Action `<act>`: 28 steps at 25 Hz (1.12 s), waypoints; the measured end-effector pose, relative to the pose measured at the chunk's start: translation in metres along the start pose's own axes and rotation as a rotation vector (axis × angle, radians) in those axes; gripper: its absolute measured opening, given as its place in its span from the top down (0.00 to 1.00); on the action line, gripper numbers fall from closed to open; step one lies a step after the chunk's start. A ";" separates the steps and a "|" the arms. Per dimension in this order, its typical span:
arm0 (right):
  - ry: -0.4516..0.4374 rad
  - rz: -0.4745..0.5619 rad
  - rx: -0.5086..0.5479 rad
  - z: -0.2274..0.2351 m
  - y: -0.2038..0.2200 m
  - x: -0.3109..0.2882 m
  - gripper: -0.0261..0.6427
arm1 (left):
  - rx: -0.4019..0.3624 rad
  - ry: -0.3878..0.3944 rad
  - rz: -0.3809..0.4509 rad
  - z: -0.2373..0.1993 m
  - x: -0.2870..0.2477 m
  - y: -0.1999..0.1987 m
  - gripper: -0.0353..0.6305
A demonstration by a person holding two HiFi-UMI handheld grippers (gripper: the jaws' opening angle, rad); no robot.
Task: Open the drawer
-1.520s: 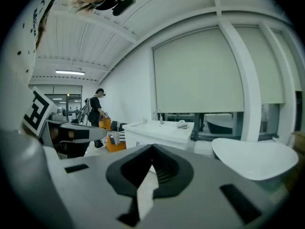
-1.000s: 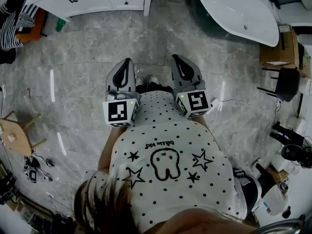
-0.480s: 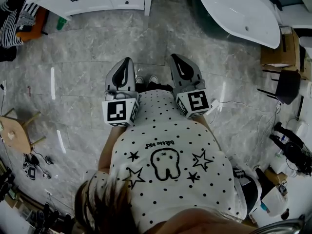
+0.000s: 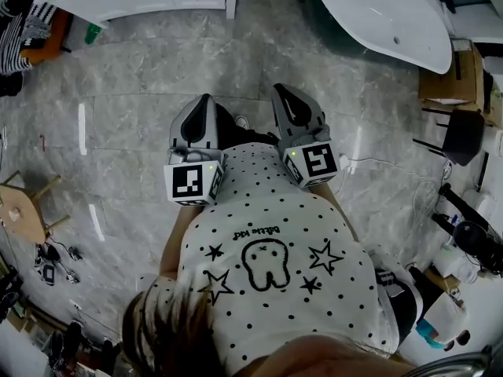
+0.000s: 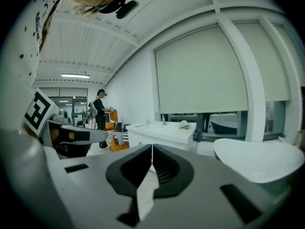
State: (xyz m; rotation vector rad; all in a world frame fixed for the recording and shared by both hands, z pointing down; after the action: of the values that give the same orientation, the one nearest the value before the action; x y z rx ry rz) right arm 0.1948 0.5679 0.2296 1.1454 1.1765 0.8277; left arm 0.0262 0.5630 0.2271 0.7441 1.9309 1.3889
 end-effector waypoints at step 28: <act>0.039 -0.057 -0.067 -0.020 -0.032 -0.178 0.94 | 0.027 0.022 0.010 -0.168 -0.085 -0.051 0.94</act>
State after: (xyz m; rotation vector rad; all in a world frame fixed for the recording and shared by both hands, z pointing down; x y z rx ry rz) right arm 0.1331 0.3977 0.2456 1.0407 1.1988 0.8434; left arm -0.0524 0.3842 0.2327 0.7550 1.9687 1.3854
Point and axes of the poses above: the fingertips, and each gripper's own axes: x backward along the fingers, z to its right, y out of its underside, the point moved 4 cm from there along x, backward along the fingers, and after that the axes turned 12 degrees about y, right-handed, at the moved point
